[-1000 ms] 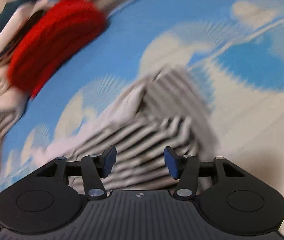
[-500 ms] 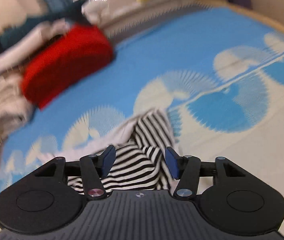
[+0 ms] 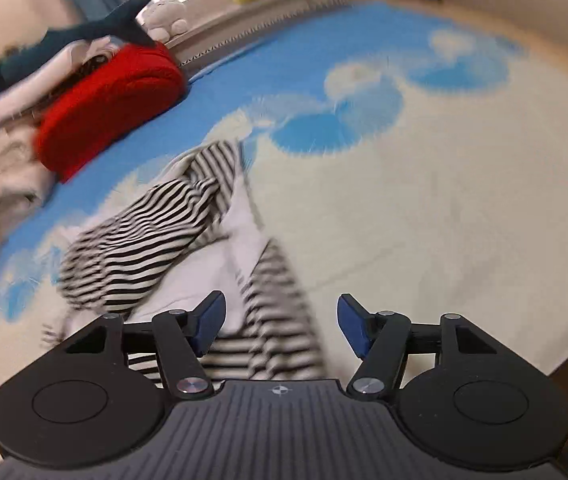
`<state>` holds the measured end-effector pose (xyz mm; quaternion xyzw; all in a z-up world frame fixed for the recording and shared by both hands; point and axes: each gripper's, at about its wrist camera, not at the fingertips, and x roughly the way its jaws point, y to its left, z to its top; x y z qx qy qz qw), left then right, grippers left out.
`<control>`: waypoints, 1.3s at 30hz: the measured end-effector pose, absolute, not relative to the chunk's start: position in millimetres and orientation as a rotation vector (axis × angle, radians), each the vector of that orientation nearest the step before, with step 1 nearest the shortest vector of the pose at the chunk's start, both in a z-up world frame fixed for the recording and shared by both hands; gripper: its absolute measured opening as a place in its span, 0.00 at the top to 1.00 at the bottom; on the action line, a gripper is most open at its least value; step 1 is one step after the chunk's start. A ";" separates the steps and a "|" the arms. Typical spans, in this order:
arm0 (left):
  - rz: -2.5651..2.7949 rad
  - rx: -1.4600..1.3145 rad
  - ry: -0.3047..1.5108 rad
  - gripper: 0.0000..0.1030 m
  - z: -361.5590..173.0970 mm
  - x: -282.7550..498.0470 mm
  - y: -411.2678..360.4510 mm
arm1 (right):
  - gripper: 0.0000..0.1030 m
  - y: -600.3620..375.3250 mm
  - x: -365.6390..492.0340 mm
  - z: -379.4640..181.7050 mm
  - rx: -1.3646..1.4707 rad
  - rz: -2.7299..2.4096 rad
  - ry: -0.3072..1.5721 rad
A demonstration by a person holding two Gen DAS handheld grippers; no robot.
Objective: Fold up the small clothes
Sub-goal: 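Grasp the striped edge with the left tool while the right tool grasps the sleeve cuff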
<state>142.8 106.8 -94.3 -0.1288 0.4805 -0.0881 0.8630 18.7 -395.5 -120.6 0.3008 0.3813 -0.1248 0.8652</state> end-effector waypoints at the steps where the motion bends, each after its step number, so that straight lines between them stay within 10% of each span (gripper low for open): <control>1: -0.174 -0.278 1.024 0.64 -97.3 141.6 106.8 | 0.39 -395.8 20.9 -125.3 0.642 -0.262 0.810; 7: -0.180 -0.341 1.028 0.15 -102.9 131.7 102.6 | 0.38 -392.5 24.9 -157.1 0.619 -0.260 0.940; 20: -0.055 -0.335 1.155 0.15 -166.3 159.2 94.6 | 0.31 -373.2 46.5 -200.1 0.603 -0.248 1.096; 26: 0.000 -0.365 1.202 0.50 -180.5 155.8 99.3 | 0.33 -367.5 45.6 -209.1 0.589 -0.257 1.116; 28: -0.025 -0.388 1.198 0.78 -178.8 153.3 99.7 | 0.50 -366.7 43.6 -209.6 0.587 -0.235 1.110; 29: -0.041 -0.407 1.191 0.88 -177.3 151.8 100.5 | 0.76 -366.9 42.8 -209.5 0.598 -0.209 1.106; 30: -0.052 -0.408 1.179 0.89 -173.8 149.8 99.7 | 0.88 -366.7 41.5 -207.7 0.607 -0.187 1.095; 39: -0.209 -0.323 1.045 0.92 -110.2 117.0 83.0 | 0.94 -403.1 -0.7 -137.3 0.656 -0.156 0.878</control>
